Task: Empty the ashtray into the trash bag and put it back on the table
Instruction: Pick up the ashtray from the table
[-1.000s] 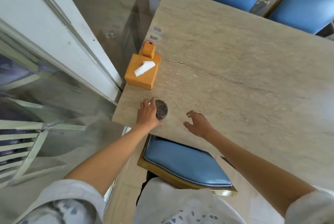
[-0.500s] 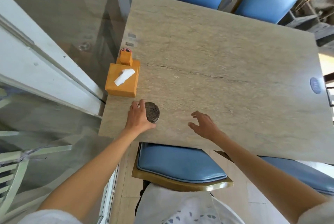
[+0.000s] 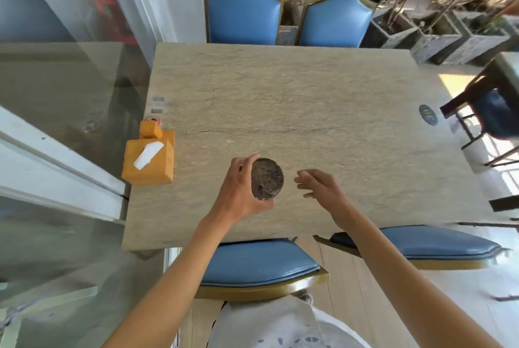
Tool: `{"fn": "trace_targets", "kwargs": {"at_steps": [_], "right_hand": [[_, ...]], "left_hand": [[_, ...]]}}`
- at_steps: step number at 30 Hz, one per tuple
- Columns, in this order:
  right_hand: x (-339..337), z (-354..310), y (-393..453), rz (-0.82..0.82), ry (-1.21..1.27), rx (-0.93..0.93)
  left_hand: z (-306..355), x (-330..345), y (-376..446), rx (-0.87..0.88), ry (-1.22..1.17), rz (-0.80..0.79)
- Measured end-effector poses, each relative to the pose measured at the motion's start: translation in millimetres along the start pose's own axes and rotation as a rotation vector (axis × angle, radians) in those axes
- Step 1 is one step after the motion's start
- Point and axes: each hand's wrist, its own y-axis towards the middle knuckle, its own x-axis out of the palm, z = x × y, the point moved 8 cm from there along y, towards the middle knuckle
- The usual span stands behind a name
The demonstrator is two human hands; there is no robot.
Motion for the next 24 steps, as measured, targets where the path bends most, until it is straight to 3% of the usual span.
{"fn": "trace_targets", "kwargs": {"at_steps": [8,15,24], "right_hand": [[-109,26,-74,0.042,0.366,-0.032],[-212,89,-130,0.167,0.742,0.089],[-298,135,-174,0.149,1.144,0.051]], "left_hand": [[150,74,-4,0.168,-0.062,-0.031],[277,153,-20,0.279,-0.141,-0.075],[383,230,-25,0.413,-0.151,-0.211]]}}
